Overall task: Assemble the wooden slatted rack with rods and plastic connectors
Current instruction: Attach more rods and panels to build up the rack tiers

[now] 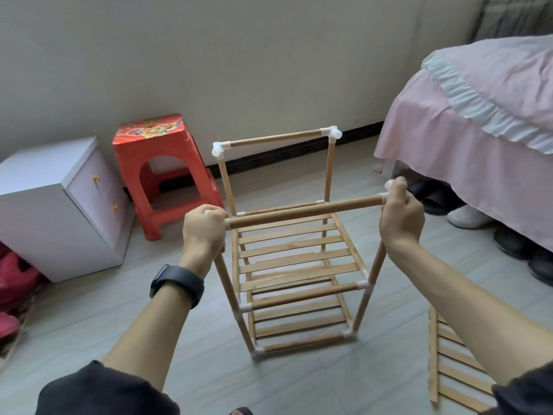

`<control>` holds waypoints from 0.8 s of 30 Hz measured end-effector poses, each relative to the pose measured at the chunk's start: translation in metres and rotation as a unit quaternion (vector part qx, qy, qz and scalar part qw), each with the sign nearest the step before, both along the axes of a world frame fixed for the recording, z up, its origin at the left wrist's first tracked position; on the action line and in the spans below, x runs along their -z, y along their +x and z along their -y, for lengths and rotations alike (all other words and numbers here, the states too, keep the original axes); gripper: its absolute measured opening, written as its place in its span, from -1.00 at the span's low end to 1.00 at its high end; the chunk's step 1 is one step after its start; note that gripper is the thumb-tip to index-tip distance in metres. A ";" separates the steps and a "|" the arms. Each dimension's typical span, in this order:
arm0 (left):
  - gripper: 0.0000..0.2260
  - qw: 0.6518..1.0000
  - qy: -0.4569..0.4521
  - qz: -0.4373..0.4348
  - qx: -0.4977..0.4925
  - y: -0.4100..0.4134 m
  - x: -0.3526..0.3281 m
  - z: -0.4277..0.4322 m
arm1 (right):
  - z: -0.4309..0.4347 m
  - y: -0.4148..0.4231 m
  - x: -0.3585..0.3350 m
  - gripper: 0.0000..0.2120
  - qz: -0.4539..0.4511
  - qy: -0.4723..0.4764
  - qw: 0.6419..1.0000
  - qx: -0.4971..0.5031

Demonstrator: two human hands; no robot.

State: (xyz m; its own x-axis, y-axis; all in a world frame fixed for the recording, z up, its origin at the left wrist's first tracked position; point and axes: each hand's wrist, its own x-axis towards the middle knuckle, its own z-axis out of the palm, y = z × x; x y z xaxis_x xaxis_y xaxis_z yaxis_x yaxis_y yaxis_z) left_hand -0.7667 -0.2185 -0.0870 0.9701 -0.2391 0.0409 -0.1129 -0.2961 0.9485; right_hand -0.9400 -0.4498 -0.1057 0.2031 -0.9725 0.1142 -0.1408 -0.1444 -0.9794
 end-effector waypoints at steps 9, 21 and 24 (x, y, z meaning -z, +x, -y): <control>-0.81 0.999 0.023 0.039 -0.015 -0.005 -0.001 -0.005 | 0.001 -0.004 0.005 -0.36 -0.034 -0.071 0.996 -0.034; -0.54 0.801 0.358 0.410 0.250 -0.091 -0.026 0.099 | 0.018 -0.034 0.003 -0.41 -0.031 -0.015 0.975 -0.222; -0.46 0.817 0.366 0.401 0.192 -0.112 -0.022 0.121 | 0.021 -0.047 0.005 -0.36 -0.044 -0.022 0.967 -0.249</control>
State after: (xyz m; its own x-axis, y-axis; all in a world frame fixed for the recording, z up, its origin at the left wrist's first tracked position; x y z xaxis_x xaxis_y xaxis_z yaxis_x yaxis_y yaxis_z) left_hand -0.8785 -0.3392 -0.0649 0.5491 -0.7654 0.3356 -0.8296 -0.5477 0.1084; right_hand -0.9875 -0.4706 -0.1106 0.6558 -0.7462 0.1149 -0.1257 -0.2580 -0.9579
